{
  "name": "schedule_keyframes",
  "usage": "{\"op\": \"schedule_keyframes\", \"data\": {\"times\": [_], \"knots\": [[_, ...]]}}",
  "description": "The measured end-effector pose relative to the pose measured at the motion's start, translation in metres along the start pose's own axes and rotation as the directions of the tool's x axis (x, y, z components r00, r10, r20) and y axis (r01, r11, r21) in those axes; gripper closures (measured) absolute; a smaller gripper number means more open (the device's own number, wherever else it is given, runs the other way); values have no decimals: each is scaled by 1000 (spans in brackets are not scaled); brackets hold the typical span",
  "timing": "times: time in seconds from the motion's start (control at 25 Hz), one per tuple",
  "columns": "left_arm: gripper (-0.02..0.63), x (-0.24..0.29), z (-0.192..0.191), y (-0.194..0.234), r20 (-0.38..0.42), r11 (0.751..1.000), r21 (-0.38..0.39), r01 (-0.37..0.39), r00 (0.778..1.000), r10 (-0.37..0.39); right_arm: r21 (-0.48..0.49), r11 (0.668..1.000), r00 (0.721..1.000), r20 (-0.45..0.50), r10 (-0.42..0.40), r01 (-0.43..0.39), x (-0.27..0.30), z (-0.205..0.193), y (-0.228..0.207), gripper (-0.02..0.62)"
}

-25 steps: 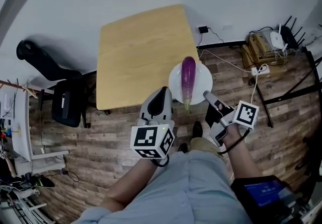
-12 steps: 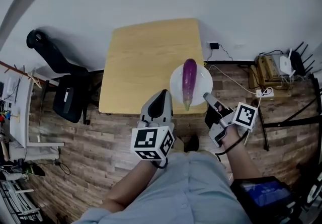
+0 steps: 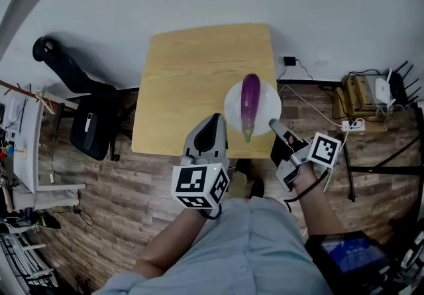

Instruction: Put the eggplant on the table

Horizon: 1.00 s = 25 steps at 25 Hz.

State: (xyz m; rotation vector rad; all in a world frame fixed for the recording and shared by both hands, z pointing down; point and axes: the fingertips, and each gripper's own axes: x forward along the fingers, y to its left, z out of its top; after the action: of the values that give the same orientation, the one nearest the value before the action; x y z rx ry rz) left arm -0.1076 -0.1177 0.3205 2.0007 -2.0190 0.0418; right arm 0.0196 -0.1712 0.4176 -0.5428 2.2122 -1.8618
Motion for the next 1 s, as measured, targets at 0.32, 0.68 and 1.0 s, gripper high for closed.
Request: {"op": "schedule_keyframes", "data": {"times": [0.32,0.68,1.0], "knots": [[600,41,-14,28,-78,1000,-21,18,997,-19,45,998,999,14,-48,47,31,11,-29,589],[600,93,-39,45,-173,999,-17,46,984,-49,89,994,997,33,-70,67,56,33,-65,589],[600,126,-67,55,-234,998,-19,61,970,-63,139,988,996,42,-79,72,65,42,-95,589]]}}
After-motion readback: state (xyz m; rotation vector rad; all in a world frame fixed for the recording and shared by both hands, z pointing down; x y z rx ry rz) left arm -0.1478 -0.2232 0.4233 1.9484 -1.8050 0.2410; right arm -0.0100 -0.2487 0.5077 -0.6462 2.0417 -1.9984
